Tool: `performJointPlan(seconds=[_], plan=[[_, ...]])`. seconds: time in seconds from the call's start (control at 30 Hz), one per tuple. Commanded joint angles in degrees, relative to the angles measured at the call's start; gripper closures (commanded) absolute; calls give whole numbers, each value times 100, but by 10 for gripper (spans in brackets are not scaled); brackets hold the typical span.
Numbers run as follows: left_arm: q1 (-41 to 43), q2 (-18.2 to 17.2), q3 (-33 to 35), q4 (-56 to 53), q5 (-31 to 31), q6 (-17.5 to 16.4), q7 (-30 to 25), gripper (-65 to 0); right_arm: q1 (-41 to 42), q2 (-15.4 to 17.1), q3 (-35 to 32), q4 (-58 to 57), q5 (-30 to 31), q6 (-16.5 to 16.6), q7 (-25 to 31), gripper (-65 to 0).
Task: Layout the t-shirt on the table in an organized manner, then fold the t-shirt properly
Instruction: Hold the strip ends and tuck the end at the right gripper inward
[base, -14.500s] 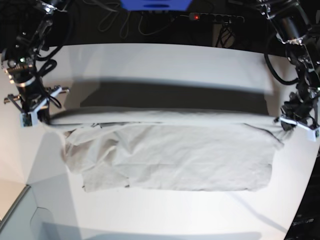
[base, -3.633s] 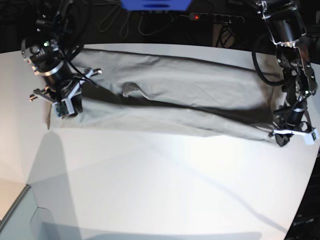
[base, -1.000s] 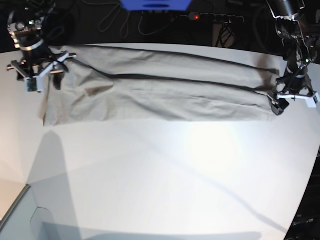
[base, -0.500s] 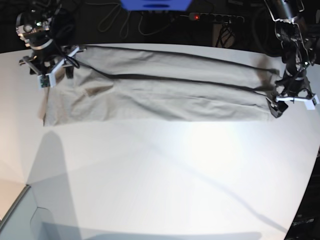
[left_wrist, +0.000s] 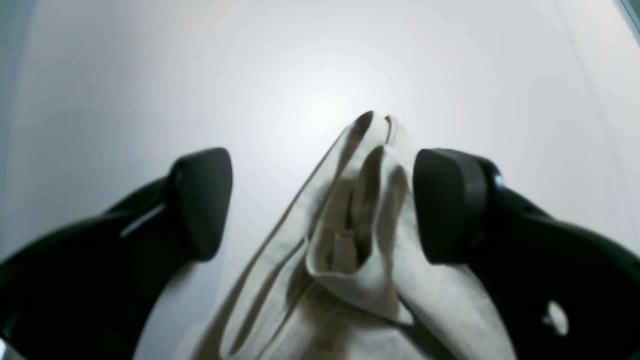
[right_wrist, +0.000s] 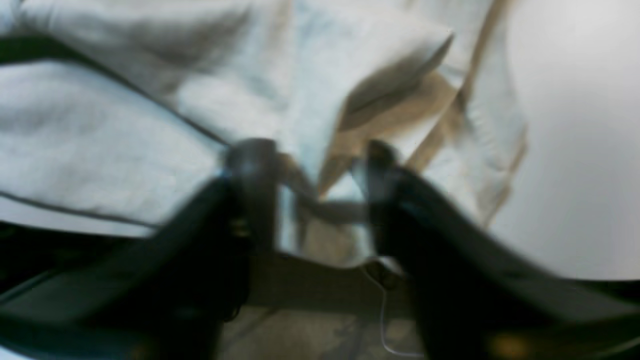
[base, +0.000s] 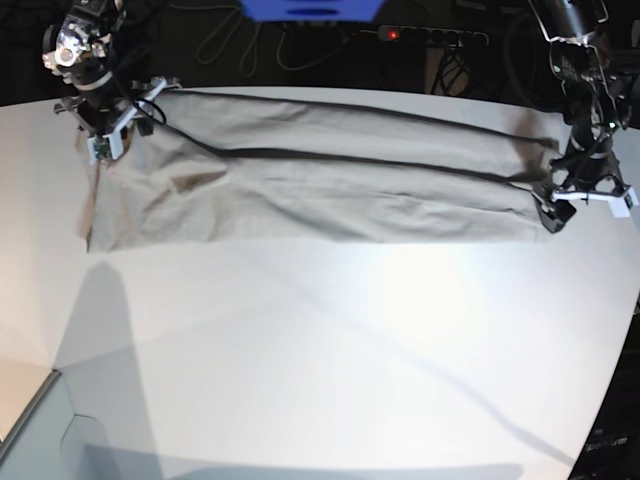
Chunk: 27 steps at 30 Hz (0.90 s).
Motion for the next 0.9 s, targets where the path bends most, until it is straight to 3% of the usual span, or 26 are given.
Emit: performJointPlan(seconds=[0.0, 0.07, 0.2, 0.47, 0.63, 0.87], plan=[[-50, -104, -12, 91, -44, -61, -102, -548, 55, 56, -3, 77, 72, 84, 118, -106], [-50, -104, -20, 91, -44, -61, -102, -548, 64, 56, -3, 59, 64, 84, 100, 0], [-50, -104, -12, 91, -44, -61, -102, -548, 29, 30, 15, 270, 64, 84, 109, 0], [-50, -104, -12, 91, -44, -61, -102, -548, -525, -136, -21, 1817, 81, 84, 109, 0], [-50, -104, -12, 91, -44, -61, -102, -548, -771, -136, -152, 1941, 81, 84, 109, 0], [-50, -104, -12, 91, -44, -61, -102, -548, -1308, -136, -1163, 1932, 81, 84, 118, 0]])
